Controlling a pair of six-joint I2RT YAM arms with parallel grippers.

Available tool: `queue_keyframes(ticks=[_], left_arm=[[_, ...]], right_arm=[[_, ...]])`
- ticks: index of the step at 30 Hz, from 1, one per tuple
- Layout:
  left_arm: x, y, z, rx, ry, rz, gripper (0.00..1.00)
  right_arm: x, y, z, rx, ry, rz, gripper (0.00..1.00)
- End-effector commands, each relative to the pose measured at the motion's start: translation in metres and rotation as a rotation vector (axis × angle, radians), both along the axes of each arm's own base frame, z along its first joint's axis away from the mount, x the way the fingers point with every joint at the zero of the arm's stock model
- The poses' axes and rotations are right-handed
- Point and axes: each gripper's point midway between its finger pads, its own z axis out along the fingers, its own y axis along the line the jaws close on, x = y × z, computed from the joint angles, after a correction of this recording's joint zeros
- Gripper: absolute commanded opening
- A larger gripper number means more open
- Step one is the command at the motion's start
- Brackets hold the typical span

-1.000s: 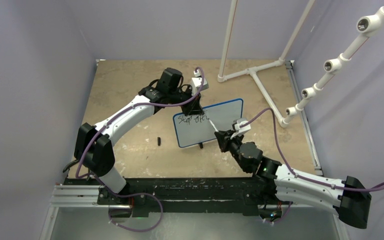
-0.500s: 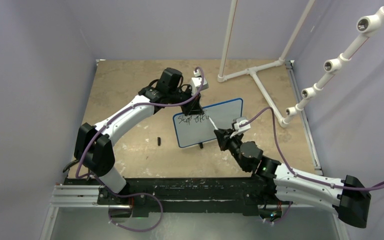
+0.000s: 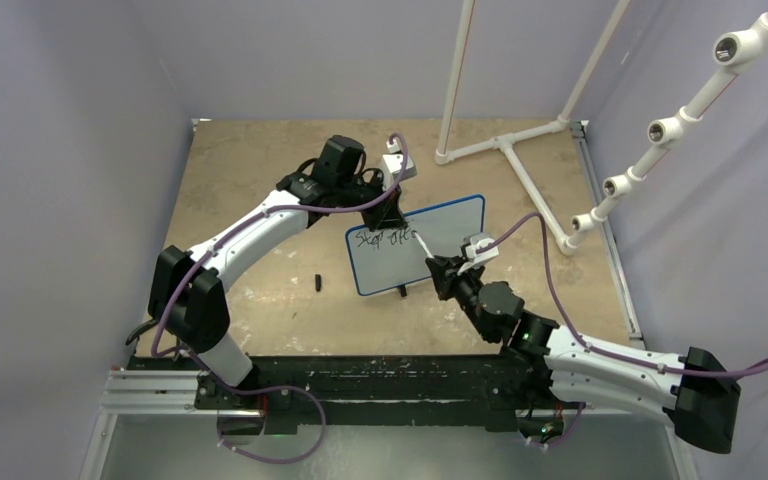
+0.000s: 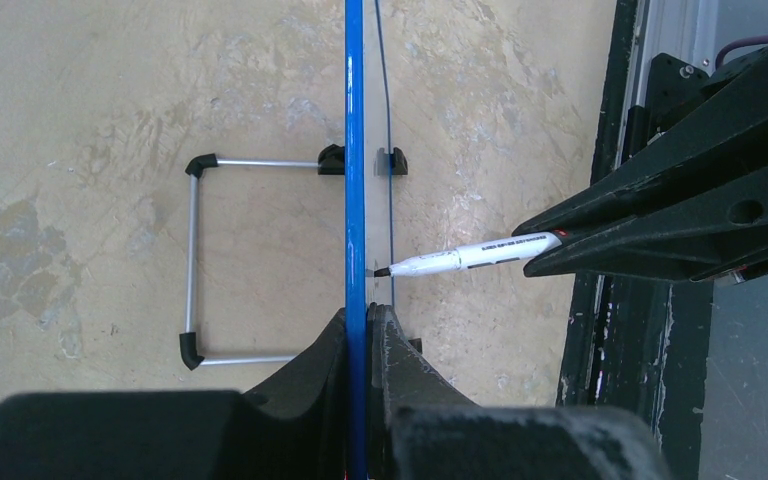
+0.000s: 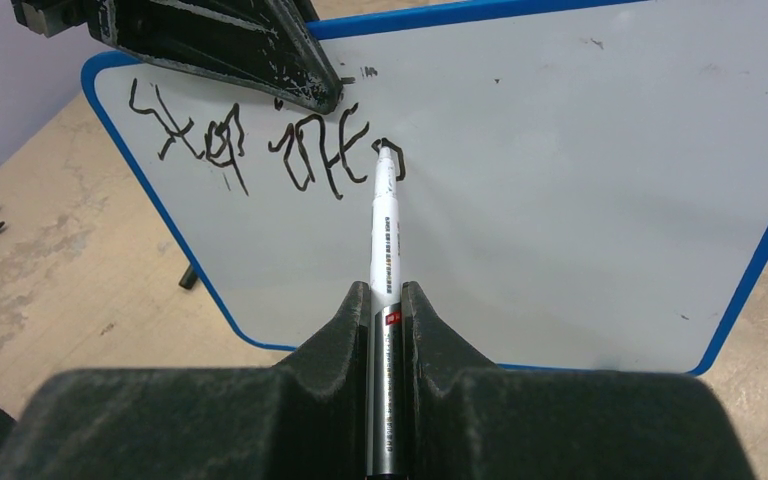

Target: Write a sentence on the whiteboard

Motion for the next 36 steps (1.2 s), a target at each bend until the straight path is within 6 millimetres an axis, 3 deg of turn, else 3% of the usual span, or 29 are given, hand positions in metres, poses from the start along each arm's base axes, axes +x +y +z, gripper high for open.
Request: queue_keyframes(ticks=[1, 10, 24, 31, 36], left_arm=[[-0.019, 0.002, -0.016, 0.035, 0.052, -0.062, 0.0], [-0.021, 0.004, -0.017, 0.048, 0.058, -0.064, 0.0], [-0.022, 0.008, -0.025, 0.086, 0.09, -0.064, 0.0], [-0.01, 0.0, -0.011, 0.047, 0.054, -0.035, 0.32], [-0.002, -0.008, 0.004, 0.007, 0.023, -0.015, 0.48]], right_arm=[[0.005, 0.003, 0.029, 0.055, -0.053, -0.009, 0.0], [-0.004, -0.006, 0.042, 0.09, -0.062, 0.011, 0.0], [-0.009, -0.032, 0.036, 0.12, -0.069, -0.052, 0.0], [-0.006, -0.036, 0.028, 0.109, -0.063, -0.079, 0.0], [-0.004, -0.038, 0.025, 0.109, -0.064, -0.091, 0.0]])
